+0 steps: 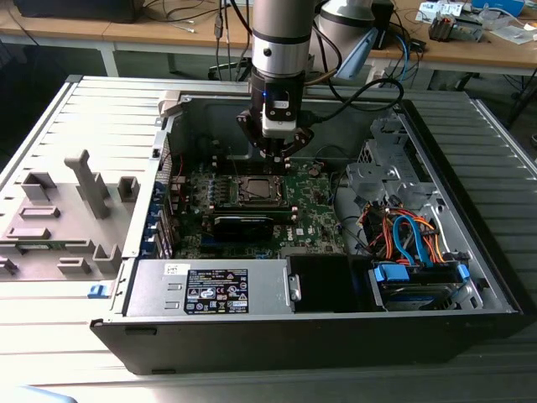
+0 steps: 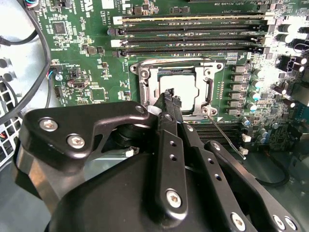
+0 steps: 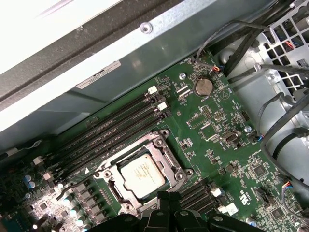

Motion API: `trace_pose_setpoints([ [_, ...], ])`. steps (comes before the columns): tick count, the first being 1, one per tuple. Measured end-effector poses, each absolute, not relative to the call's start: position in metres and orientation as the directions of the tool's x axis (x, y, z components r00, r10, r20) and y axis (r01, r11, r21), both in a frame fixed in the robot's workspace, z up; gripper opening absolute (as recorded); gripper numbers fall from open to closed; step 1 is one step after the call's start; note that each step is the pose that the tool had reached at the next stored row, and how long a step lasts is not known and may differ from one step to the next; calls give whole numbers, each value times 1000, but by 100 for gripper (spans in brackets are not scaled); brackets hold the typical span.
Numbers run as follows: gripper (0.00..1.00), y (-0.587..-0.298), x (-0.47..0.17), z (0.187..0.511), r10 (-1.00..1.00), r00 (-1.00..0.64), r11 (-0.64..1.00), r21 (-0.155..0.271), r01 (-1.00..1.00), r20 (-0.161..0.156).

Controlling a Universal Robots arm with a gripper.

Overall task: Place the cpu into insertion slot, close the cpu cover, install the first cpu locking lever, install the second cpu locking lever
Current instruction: 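Install the first cpu locking lever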

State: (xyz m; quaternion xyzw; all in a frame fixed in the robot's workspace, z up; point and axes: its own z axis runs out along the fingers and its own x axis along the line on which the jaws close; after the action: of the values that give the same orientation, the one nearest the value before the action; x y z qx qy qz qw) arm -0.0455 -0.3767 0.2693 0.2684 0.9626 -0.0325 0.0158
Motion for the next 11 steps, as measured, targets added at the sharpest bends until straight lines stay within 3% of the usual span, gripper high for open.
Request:
trace_pose_setpoints([
  [11, 11, -377, -46, 269, 510, -859, 857, -54, 512, -48],
])
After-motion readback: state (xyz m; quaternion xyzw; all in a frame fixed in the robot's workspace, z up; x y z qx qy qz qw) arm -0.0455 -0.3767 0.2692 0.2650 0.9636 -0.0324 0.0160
